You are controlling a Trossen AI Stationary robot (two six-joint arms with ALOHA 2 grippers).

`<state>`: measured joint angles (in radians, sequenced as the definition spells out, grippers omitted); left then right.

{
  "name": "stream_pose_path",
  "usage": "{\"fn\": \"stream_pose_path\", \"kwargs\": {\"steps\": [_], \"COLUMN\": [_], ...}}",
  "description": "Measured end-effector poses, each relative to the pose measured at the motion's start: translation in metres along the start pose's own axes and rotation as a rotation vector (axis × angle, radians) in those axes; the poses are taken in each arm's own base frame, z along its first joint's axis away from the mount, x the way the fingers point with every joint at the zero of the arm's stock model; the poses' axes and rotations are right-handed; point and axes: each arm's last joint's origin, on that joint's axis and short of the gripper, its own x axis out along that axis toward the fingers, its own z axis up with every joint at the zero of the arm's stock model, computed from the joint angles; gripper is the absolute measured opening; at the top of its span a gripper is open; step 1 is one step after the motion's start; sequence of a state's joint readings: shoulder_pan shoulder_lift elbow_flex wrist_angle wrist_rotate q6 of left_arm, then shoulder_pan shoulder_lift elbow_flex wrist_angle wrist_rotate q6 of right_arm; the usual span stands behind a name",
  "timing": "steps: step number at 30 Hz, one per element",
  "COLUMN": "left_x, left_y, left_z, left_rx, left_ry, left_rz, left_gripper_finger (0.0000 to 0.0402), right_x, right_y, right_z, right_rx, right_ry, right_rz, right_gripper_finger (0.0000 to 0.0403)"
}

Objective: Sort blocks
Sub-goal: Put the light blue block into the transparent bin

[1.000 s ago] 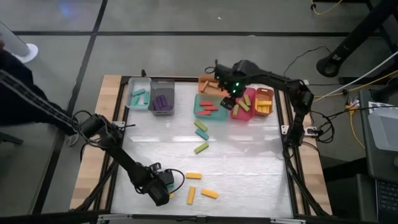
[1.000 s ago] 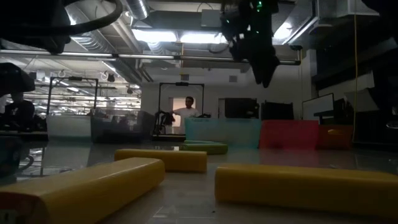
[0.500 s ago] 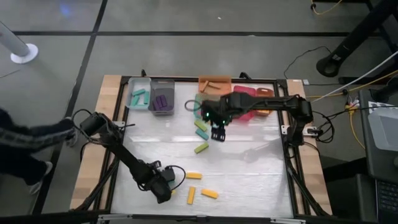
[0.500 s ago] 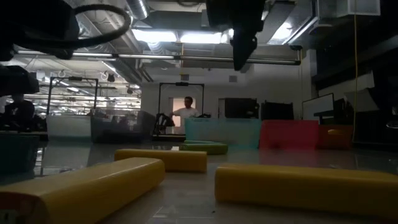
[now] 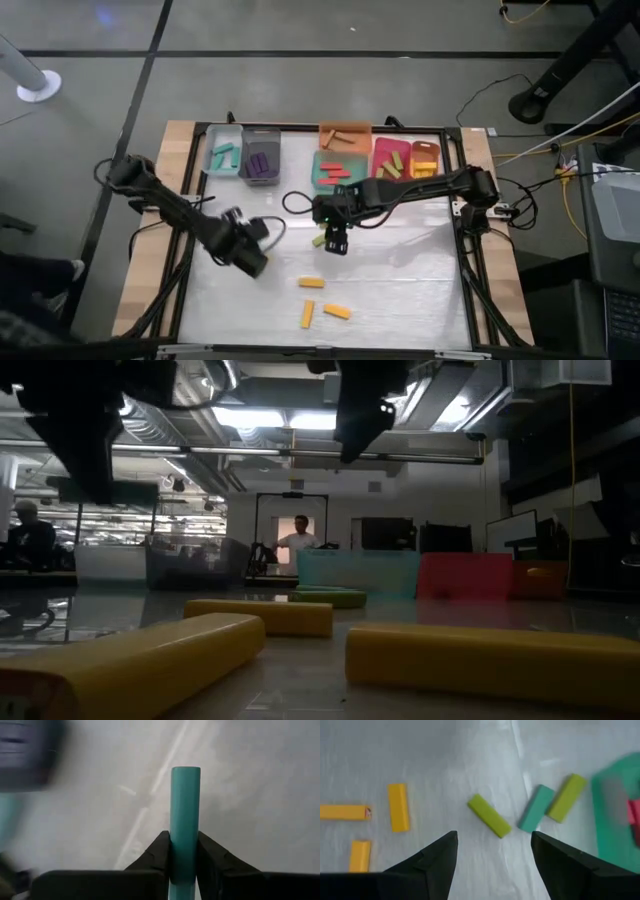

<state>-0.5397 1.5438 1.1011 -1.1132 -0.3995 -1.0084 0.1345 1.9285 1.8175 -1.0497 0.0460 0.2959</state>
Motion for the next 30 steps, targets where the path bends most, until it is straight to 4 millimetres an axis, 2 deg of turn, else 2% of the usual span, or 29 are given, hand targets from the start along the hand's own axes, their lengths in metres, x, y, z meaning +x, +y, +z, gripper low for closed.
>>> {"fn": "stream_pose_path", "kwargs": {"steps": [6, 12, 17, 21, 25, 30], "left_x": [-0.03, -0.054, -0.066, -0.07, -0.059, -0.021], "left_y": [0.068, 0.133, 0.178, 0.205, 0.219, 0.226], "left_z": [0.004, 0.005, 0.003, 0.001, 0.004, 0.01], "left_rx": [-0.043, -0.216, -0.409, -0.543, -0.624, -0.651], "left_ry": [-0.036, -0.137, -0.219, -0.255, -0.296, -0.31], "left_rz": [0.203, 0.32, 0.356, 0.414, 0.437, 0.473], "left_gripper_finger": [0.0047, 0.0044, 0.0051, 0.0053, 0.0054, 0.0055], "right_x": [0.024, 0.054, 0.072, 0.081, 0.086, 0.086], "right_y": [0.009, 0.011, 0.012, 0.013, 0.013, 0.013], "right_z": [-0.001, 0.001, 0.003, 0.004, 0.004, 0.005], "right_rx": [-0.117, -0.198, -0.247, -0.249, -0.297, -0.362], "right_ry": [0.048, 0.084, 0.081, 0.077, 0.076, 0.069], "right_rz": [-0.001, 0.001, 0.004, 0.004, 0.006, 0.01], "right_gripper_finger": [0.0253, 0.0253, 0.0253, 0.0253, 0.0253, 0.0253]}}
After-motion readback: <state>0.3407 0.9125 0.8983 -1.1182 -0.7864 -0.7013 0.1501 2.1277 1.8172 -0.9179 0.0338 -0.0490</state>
